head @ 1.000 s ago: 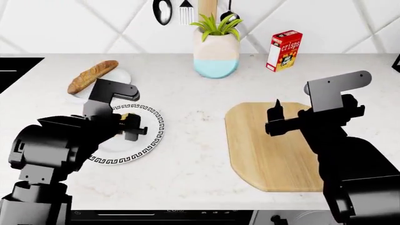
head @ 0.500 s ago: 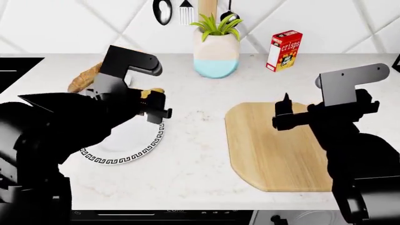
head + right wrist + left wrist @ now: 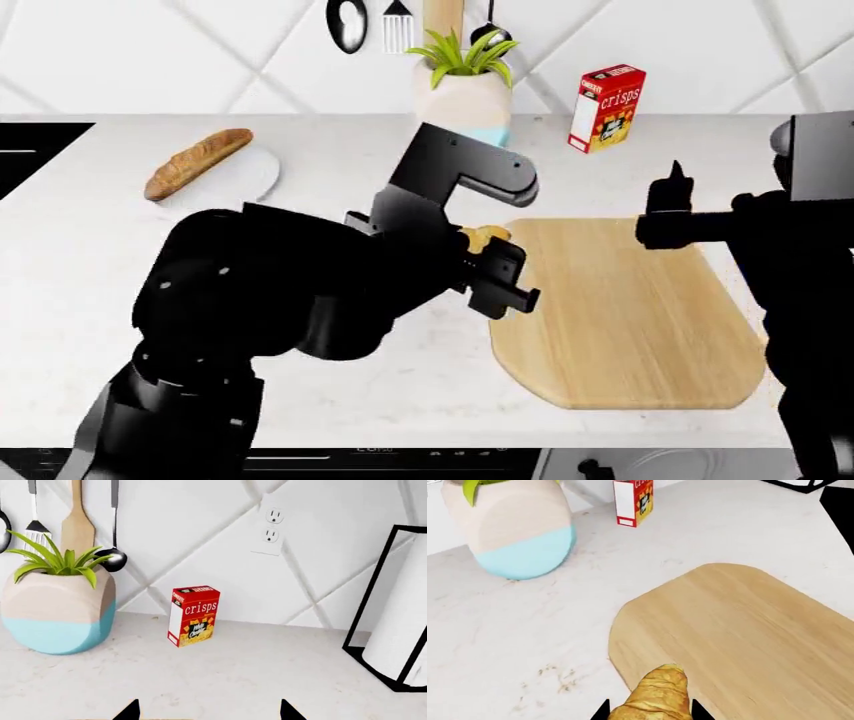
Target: From the different types of pastries on the counter, select a croissant and place it on the cutting board. Then retrieve a jar of jam from the cabinet and place it alongside the croissant on the cutting board.
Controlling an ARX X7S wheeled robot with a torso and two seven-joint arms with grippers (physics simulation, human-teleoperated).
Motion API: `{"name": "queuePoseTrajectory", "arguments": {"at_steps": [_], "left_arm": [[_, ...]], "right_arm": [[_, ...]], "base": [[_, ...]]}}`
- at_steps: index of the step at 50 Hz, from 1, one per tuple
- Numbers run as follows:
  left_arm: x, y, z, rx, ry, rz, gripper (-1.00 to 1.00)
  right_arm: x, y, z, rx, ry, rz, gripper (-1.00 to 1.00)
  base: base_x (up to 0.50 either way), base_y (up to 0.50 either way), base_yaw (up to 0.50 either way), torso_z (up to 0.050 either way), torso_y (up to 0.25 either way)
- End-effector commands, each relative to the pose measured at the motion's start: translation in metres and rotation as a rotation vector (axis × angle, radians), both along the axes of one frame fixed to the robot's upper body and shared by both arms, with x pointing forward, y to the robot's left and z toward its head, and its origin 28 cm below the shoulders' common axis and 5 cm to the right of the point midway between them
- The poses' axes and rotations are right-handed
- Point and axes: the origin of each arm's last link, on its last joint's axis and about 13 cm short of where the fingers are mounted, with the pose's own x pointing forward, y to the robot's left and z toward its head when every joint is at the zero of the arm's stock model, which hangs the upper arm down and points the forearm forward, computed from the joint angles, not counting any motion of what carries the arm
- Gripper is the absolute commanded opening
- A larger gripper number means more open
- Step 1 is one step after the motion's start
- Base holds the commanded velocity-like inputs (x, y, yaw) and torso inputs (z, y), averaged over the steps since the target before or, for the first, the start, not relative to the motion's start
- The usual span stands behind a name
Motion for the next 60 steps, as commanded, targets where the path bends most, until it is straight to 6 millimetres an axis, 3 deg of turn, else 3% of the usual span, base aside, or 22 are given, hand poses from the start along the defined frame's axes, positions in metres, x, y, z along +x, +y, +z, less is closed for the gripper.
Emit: {"name": "queuePoseTrajectory", "arguments": {"at_steps": [1,14,26,27,36,45,50,56,60], "left_arm": [[-0.018,-0.040,-0.013,-0.062,0.061,-0.001,-1.00],[-0.050,-0.079,-0.031,-0.045,0.103,-0.060,-1.00],[-0.050,-0.086,-0.037,-0.033,0.125,-0.078,-1.00],[-0.049,-0.086,-0.036,-0.033,0.125,-0.076,1.00],[-0.047,-0.083,-0.033,-0.034,0.095,-0.074,1.00],[-0.045,-0.068,-0.012,-0.073,0.034,-0.060,1.00],[-0.041,-0.044,0.014,-0.090,-0.049,-0.045,1.00],[-0.033,0.000,0.043,-0.112,-0.134,0.008,1.00],[-0.033,0.030,0.051,-0.130,-0.193,0.052,1.00]], "right_arm": [[-0.012,-0.011,0.004,0.012,-0.015,-0.037,1.00],[-0.021,-0.019,0.002,0.027,-0.027,-0.057,1.00],[-0.040,-0.041,-0.007,0.037,-0.043,-0.059,1.00],[-0.040,-0.042,-0.008,0.036,-0.043,-0.059,1.00],[-0.037,-0.045,-0.014,0.032,-0.041,-0.059,1.00],[-0.030,-0.035,-0.013,0.029,-0.037,-0.050,1.00],[-0.020,-0.014,0.000,0.023,-0.033,-0.041,1.00],[-0.012,-0.007,-0.001,0.025,-0.027,-0.028,1.00],[-0.011,-0.004,-0.001,0.020,-0.027,-0.012,1.00]], "base": [[0.00,0.00,0.00,0.000,0.000],[0.00,0.00,0.00,0.000,0.000],[0.00,0.00,0.00,0.000,0.000],[0.00,0.00,0.00,0.000,0.000],[0.00,0.00,0.00,0.000,0.000],[0.00,0.00,0.00,0.000,0.000],[0.00,0.00,0.00,0.000,0.000],[0.00,0.00,0.00,0.000,0.000],[0.00,0.00,0.00,0.000,0.000]]}}
